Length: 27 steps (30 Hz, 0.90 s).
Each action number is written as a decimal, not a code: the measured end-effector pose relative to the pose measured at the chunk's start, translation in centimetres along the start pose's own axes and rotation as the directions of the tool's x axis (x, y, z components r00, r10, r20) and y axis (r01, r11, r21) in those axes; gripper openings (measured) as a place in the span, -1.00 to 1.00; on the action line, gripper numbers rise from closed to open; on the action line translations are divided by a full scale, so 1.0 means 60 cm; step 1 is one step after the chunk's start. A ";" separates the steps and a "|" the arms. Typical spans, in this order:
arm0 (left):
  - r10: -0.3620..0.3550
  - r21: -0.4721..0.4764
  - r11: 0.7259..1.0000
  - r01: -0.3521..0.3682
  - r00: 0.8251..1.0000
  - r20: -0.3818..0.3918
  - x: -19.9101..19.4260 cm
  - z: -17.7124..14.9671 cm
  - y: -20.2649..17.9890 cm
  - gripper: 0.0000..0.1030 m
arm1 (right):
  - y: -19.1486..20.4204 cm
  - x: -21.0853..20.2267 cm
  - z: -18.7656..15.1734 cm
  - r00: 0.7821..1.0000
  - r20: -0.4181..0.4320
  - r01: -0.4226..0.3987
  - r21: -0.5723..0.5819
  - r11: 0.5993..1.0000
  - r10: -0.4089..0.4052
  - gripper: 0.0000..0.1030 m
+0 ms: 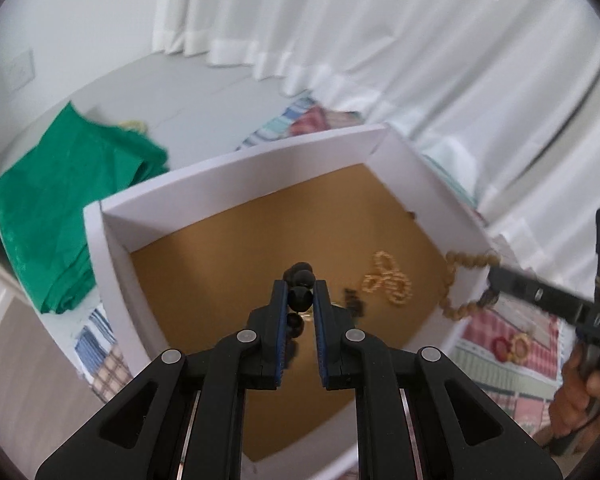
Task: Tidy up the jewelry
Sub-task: 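Carry the black bracelet into the box with the left tool and open it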
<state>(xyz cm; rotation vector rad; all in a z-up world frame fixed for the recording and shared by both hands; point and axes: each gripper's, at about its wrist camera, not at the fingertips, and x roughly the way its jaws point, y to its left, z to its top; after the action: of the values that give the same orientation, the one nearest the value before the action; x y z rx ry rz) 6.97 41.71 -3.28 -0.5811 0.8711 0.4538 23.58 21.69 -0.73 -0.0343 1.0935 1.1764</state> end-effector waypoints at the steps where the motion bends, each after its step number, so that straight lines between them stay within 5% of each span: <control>1: 0.013 -0.012 1.000 -0.013 1.000 -0.007 0.010 0.001 0.012 -0.79 | -0.001 0.018 -0.002 1.000 -0.028 0.006 0.012 1.000 -0.006 -0.77; 11: 0.108 -0.047 0.993 -0.111 0.992 -0.065 0.081 -0.006 0.060 -0.77 | 0.015 0.155 -0.062 0.973 -0.227 0.053 -0.002 0.999 -0.052 -0.73; 12: 0.119 -0.044 0.992 -0.122 0.990 -0.070 0.084 -0.009 0.058 -0.71 | 0.017 0.163 -0.065 0.971 -0.231 0.059 -0.008 0.998 -0.060 -0.71; 14: 0.135 -0.037 0.990 -0.138 0.988 -0.074 0.088 -0.015 0.052 -0.20 | 0.023 0.173 -0.068 0.970 -0.227 0.076 -0.028 0.997 -0.080 -0.57; 16: 0.149 -0.018 0.988 -0.150 0.988 -0.046 0.080 -0.023 0.038 0.11 | 0.030 0.170 -0.065 0.975 -0.199 0.091 -0.041 0.995 -0.098 -0.15; 21: 0.190 0.041 0.981 -0.191 0.981 0.030 0.052 -0.036 0.000 0.38 | 0.046 0.112 -0.059 0.986 -0.095 0.128 -0.103 0.986 -0.138 -0.15; 27: 0.195 0.114 0.972 -0.206 0.975 0.105 0.019 -0.068 -0.061 0.49 | 0.045 0.027 -0.091 0.972 0.020 0.235 -0.191 0.953 -0.236 -0.10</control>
<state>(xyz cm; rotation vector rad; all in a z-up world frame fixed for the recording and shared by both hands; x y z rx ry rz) 7.44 36.46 -5.26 -0.3558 0.8656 0.6009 17.89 21.12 -3.36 -0.3090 0.9467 1.0615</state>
